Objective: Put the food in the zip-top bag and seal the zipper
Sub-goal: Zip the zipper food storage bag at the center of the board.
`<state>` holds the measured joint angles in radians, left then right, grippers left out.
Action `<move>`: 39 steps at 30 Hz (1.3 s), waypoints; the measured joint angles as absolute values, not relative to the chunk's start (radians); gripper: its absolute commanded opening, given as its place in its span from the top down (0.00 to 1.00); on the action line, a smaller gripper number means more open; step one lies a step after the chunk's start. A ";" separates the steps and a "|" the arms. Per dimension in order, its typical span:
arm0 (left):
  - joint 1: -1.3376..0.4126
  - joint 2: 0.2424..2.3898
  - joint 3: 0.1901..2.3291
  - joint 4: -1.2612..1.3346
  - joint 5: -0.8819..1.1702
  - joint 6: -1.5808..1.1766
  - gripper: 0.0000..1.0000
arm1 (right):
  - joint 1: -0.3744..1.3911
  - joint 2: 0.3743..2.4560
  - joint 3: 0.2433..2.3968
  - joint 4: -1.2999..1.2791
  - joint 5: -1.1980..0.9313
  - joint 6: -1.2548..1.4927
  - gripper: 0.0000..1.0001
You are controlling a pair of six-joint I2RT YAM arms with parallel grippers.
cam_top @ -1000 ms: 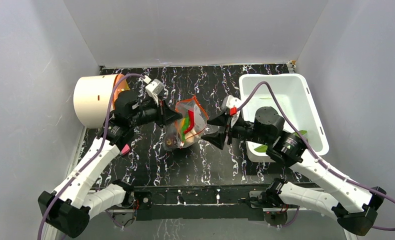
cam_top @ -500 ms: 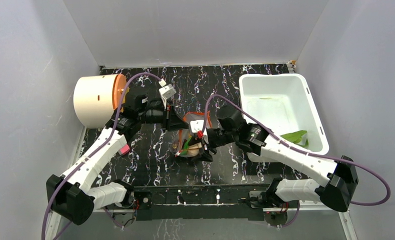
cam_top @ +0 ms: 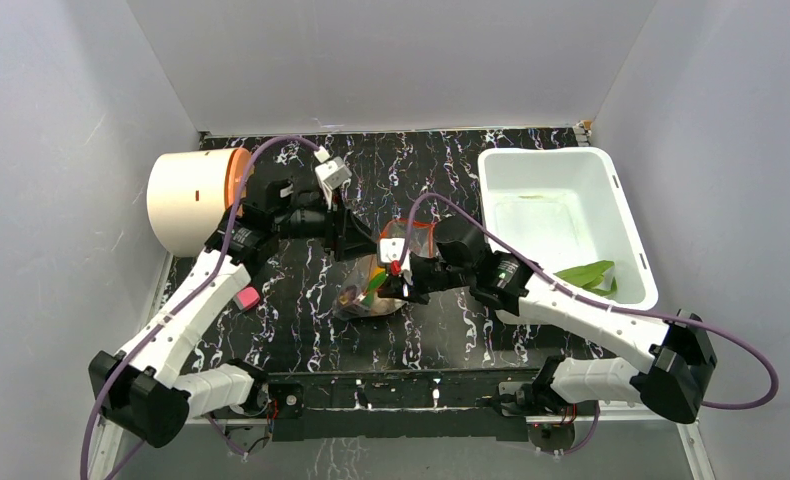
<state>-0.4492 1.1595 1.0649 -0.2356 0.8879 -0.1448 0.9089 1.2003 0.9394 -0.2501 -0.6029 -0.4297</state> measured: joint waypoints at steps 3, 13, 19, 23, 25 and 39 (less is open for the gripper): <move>-0.449 1.142 1.124 -0.279 0.817 -0.102 0.37 | 0.909 1.178 0.912 -0.189 -0.574 -0.392 1.00; -0.449 0.937 1.215 -0.390 0.558 -0.015 0.47 | 0.909 1.170 0.857 0.008 -0.472 -0.153 1.00; -0.449 0.742 1.103 -0.387 0.507 -0.019 0.59 | 0.909 1.156 0.836 0.042 -0.403 -0.083 1.00; -0.449 0.673 0.960 -0.369 0.605 -0.016 0.64 | 0.909 1.149 0.836 0.067 -0.372 -0.060 1.00; -0.449 0.661 0.900 -0.372 0.650 -0.010 0.66 | 0.909 1.151 0.836 0.071 -0.371 -0.051 1.00; -0.449 0.652 0.754 -0.262 0.697 0.038 0.73 | 0.909 1.153 0.836 0.107 -0.377 0.003 1.00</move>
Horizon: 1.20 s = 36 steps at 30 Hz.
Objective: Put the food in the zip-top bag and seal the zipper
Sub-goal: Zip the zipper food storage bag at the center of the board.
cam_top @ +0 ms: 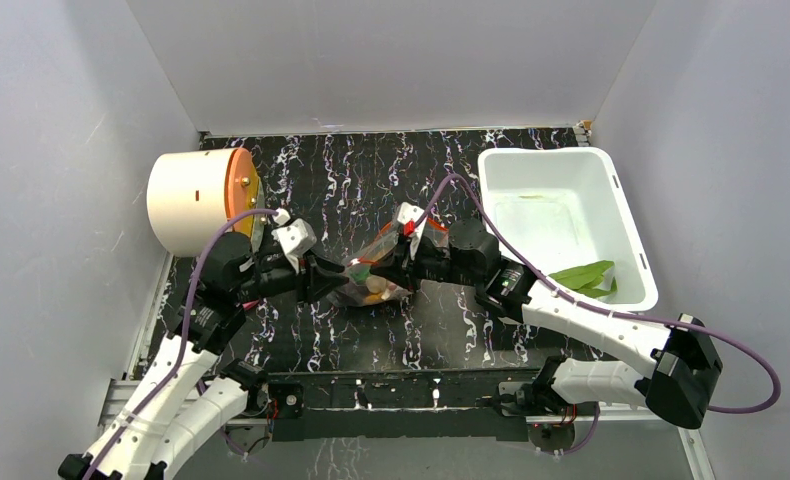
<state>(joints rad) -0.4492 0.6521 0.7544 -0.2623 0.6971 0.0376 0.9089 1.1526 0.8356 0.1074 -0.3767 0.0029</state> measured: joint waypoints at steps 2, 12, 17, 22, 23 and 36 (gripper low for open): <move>-0.449 0.667 0.738 -0.228 0.699 0.034 0.74 | 0.909 1.153 0.834 0.116 -0.380 0.012 1.00; -0.449 0.705 0.643 -0.060 0.726 0.017 0.77 | 0.909 1.153 0.821 0.140 -0.403 0.036 1.00; -0.449 0.730 0.639 -0.013 0.744 0.015 0.60 | 0.909 1.150 0.819 0.140 -0.414 0.040 1.00; -0.449 0.707 0.638 -0.018 0.730 0.033 0.55 | 0.909 1.129 0.803 0.142 -0.417 0.046 1.00; -0.449 0.694 0.638 -0.027 0.719 0.041 0.54 | 0.909 1.127 0.803 0.143 -0.418 0.047 1.00; -0.449 0.627 0.604 -0.045 0.720 0.078 0.62 | 0.909 1.120 0.803 0.139 -0.467 0.047 1.00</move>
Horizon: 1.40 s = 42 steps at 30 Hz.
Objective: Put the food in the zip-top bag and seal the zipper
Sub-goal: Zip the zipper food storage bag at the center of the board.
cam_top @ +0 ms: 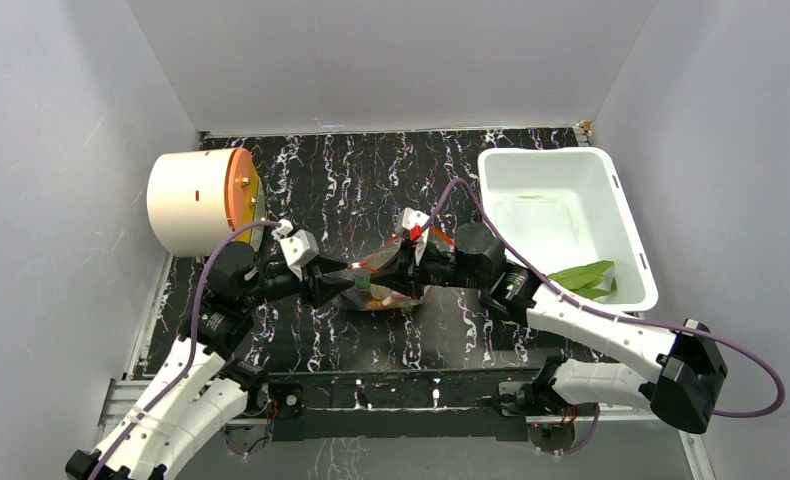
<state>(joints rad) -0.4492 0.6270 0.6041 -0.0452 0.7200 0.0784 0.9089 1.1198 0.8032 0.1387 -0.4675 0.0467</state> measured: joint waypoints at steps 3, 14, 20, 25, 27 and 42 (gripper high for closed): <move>-0.449 0.649 0.595 -0.010 0.736 0.064 0.69 | 0.909 1.118 0.803 0.139 -0.478 0.047 1.00; -0.449 0.675 0.587 0.075 0.784 0.025 1.00 | 0.909 1.113 0.803 0.139 -0.503 0.057 0.82; -0.449 0.638 0.553 0.086 0.801 0.017 1.00 | 0.909 1.092 0.812 0.101 -0.496 0.055 0.61; -0.449 0.638 0.553 0.089 0.810 0.015 1.00 | 0.909 1.066 0.865 0.021 -0.492 0.029 0.55; -0.449 0.638 0.553 0.089 0.813 0.016 1.00 | 0.909 1.054 0.895 -0.004 -0.489 0.006 0.54; -0.449 0.638 0.553 0.088 0.821 0.034 1.00 | 0.918 1.183 1.058 -0.121 -0.548 -0.264 0.60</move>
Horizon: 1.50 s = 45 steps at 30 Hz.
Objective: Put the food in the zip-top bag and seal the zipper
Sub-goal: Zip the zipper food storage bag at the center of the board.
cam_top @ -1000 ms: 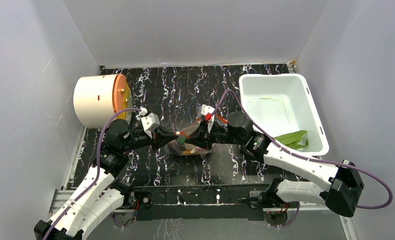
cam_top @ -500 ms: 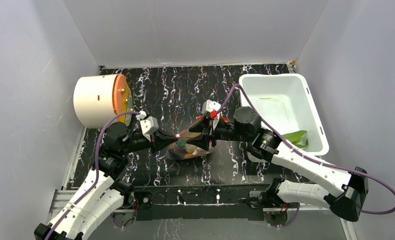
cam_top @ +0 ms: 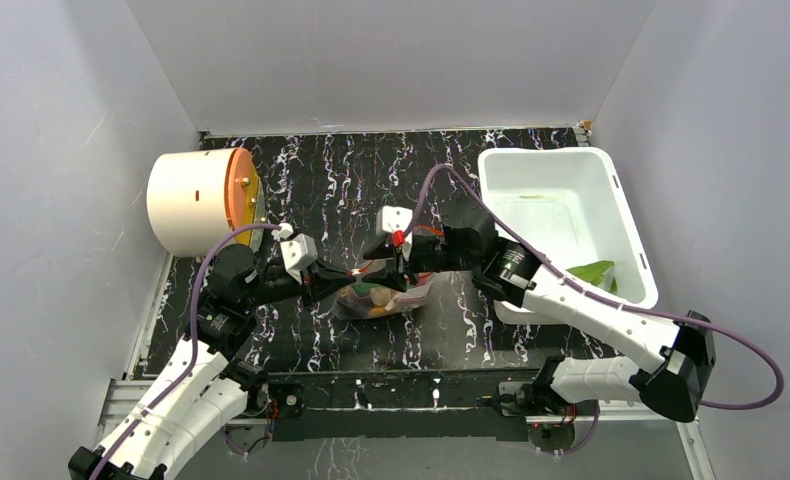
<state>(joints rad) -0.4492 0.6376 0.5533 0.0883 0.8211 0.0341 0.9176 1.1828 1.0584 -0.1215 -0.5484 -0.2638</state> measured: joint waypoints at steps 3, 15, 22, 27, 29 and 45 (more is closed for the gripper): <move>-0.449 0.638 0.553 0.088 0.825 0.034 1.00 | 0.925 1.210 1.068 -0.140 -0.564 -0.302 0.64; -0.449 0.637 0.553 0.072 0.836 0.034 1.00 | 0.976 1.261 1.092 -0.150 -0.572 -0.374 0.75; -0.449 0.631 0.553 0.052 0.838 0.047 1.00 | 0.982 1.264 1.092 -0.154 -0.564 -0.398 0.96; -0.449 0.597 0.552 0.040 0.837 0.054 1.00 | 0.983 1.262 1.092 -0.171 -0.535 -0.427 0.95; -0.449 0.581 0.546 0.040 0.836 0.054 1.00 | 0.989 1.257 1.092 -0.184 -0.525 -0.440 0.95; -0.456 0.553 0.538 0.042 0.847 0.053 1.00 | 0.998 1.219 1.092 -0.265 -0.489 -0.497 0.97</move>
<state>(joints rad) -0.4557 0.5526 0.5381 0.0418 0.8474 0.0528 0.9981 1.2186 1.0924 -0.2649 -0.4889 -0.4973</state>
